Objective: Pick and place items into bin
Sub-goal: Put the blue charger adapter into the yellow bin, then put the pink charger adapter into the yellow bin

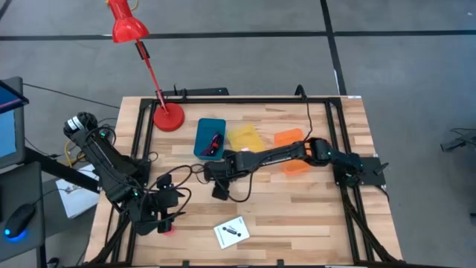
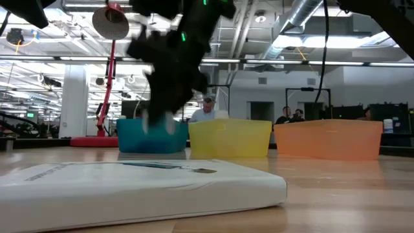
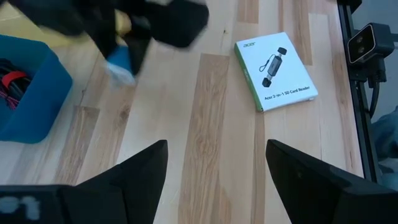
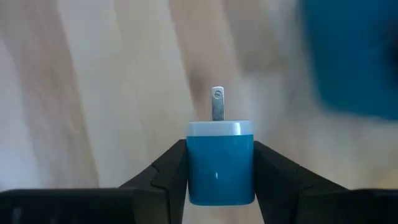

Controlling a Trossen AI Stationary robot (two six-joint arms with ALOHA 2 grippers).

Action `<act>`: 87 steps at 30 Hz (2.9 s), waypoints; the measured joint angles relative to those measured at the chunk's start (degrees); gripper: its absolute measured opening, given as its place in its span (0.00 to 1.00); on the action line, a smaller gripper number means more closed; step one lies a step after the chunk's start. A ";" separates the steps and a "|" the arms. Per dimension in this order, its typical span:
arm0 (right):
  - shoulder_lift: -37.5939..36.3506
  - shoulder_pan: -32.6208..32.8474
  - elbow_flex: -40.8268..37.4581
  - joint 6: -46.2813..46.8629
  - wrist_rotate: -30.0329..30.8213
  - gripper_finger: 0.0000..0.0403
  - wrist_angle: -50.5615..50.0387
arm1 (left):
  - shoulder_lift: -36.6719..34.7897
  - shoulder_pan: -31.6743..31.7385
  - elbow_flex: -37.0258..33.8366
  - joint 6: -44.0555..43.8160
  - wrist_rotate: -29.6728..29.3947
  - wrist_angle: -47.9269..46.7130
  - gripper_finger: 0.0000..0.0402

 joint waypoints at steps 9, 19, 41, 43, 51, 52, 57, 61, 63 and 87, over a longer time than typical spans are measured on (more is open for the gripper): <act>-7.13 1.66 7.48 7.83 14.08 0.34 -16.08 | 0.02 0.00 0.00 0.01 0.01 0.00 0.65; -8.84 -1.86 7.51 26.16 21.62 0.35 -35.30 | 0.00 0.01 0.02 0.00 0.07 0.04 0.65; -5.95 -12.45 -9.00 25.64 7.15 0.35 -13.31 | 0.01 0.00 0.02 0.01 0.07 0.02 0.65; -6.26 -12.53 -10.20 25.58 6.55 0.35 -11.12 | 0.02 0.01 0.02 0.00 0.06 0.02 0.65; -6.22 -12.92 -11.42 25.25 5.57 0.38 -7.51 | 0.00 0.01 0.02 0.00 0.05 0.02 0.65; -6.11 -13.03 -11.49 25.23 4.95 0.38 -7.66 | 0.02 0.01 0.02 0.00 0.05 0.02 0.65; -5.86 -13.19 -11.60 25.12 3.99 0.39 -8.10 | 0.00 0.01 0.01 0.00 0.05 0.02 0.65; -5.89 -12.86 -11.59 24.66 4.64 0.40 -8.88 | 0.02 0.01 0.02 0.00 0.05 0.02 0.65; -5.89 -12.85 -11.57 23.61 4.65 0.40 -9.48 | 0.00 0.01 0.02 0.00 0.05 0.02 0.65; -6.59 -13.20 -11.50 21.64 3.73 0.49 -7.87 | 0.02 0.01 0.02 0.00 0.01 0.02 0.65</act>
